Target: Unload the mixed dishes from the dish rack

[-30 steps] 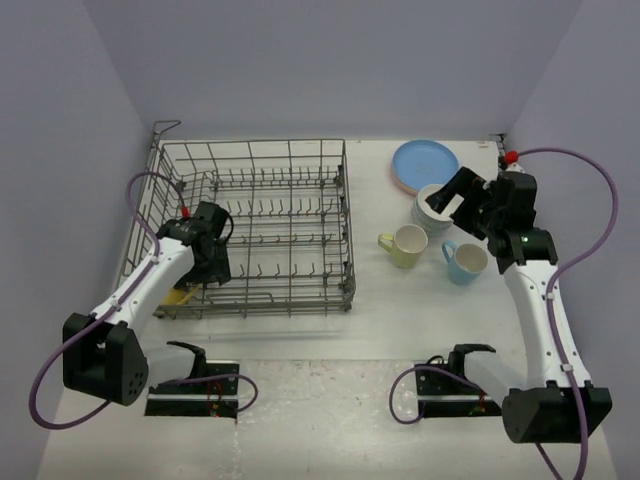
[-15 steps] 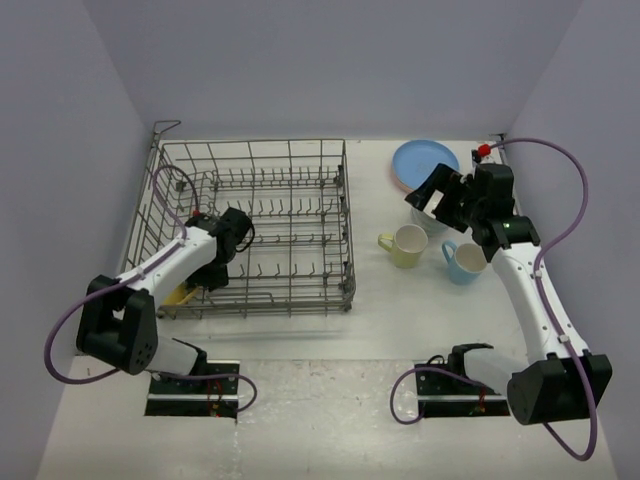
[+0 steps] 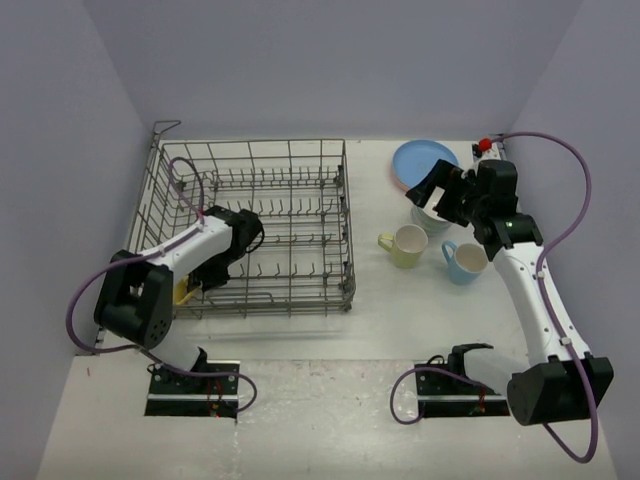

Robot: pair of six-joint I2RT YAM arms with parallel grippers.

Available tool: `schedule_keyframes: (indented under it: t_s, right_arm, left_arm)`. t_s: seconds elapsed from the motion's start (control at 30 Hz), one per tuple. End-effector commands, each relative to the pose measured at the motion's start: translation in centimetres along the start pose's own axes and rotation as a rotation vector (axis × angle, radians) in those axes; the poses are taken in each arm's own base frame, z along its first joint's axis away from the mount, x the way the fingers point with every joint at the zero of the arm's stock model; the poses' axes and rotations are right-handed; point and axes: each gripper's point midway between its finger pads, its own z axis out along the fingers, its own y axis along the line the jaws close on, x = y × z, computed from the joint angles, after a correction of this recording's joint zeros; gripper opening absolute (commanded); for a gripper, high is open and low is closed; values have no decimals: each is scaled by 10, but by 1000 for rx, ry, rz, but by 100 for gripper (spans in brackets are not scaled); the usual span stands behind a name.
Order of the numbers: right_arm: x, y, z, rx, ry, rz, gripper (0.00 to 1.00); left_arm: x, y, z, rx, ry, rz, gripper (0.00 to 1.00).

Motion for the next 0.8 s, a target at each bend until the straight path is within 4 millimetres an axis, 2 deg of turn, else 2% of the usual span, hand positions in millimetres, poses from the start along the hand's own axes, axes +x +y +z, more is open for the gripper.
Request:
schedule_keyframes:
  t_s: [0.0, 0.3, 0.5, 0.57, 0.77]
  right_arm:
    - [-19, 13, -12, -27, -65, -49, 99]
    - [-27, 8, -22, 14, -102, -72, 99]
    - [-37, 1, -38, 72, -168, -83, 99]
    - [-38, 2, -43, 68, -185, -86, 99]
    - [-38, 1, -46, 74, -194, -83, 99]
  left_arm:
    - [-14, 7, -2, -68, -45, -41, 40]
    - [-29, 7, -2, -87, -96, -38, 38]
    - [-28, 5, 2, -111, -86, -19, 19]
    - [-27, 8, -1, -98, -86, -31, 1]
    - [-24, 19, -18, -13, -116, -108, 0]
